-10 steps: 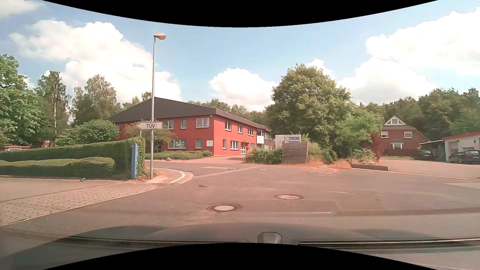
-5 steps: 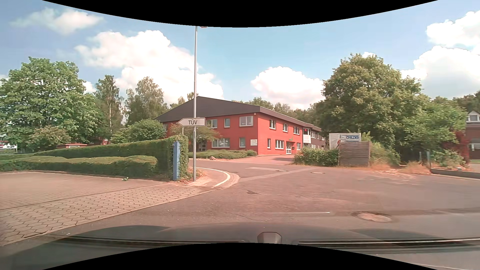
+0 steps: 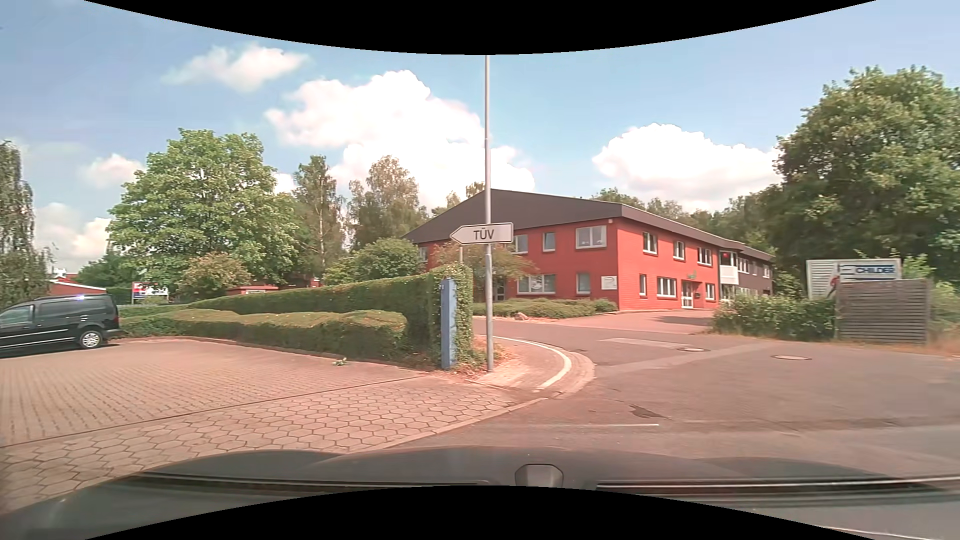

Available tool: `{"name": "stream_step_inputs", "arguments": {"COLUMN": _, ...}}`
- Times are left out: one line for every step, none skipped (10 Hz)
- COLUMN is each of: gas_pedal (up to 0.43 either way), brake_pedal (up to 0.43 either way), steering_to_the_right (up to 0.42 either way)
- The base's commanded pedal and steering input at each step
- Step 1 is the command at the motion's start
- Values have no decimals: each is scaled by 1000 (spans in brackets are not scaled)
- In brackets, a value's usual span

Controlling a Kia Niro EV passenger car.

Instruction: Follow the waypoints while adhering to traffic rules and regulations

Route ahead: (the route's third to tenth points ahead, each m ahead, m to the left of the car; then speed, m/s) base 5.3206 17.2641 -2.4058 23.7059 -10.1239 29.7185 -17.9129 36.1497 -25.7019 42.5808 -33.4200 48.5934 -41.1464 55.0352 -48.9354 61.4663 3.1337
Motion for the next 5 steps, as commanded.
{"name": "stream_step_inputs", "arguments": {"gas_pedal": 79, "brake_pedal": 0, "steering_to_the_right": -577}}
{"name": "stream_step_inputs", "arguments": {"gas_pedal": 67, "brake_pedal": 0, "steering_to_the_right": -575}}
{"name": "stream_step_inputs", "arguments": {"gas_pedal": 67, "brake_pedal": 0, "steering_to_the_right": -572}}
{"name": "stream_step_inputs", "arguments": {"gas_pedal": 59, "brake_pedal": 0, "steering_to_the_right": -569}}
{"name": "stream_step_inputs", "arguments": {"gas_pedal": 47, "brake_pedal": 0, "steering_to_the_right": -563}}
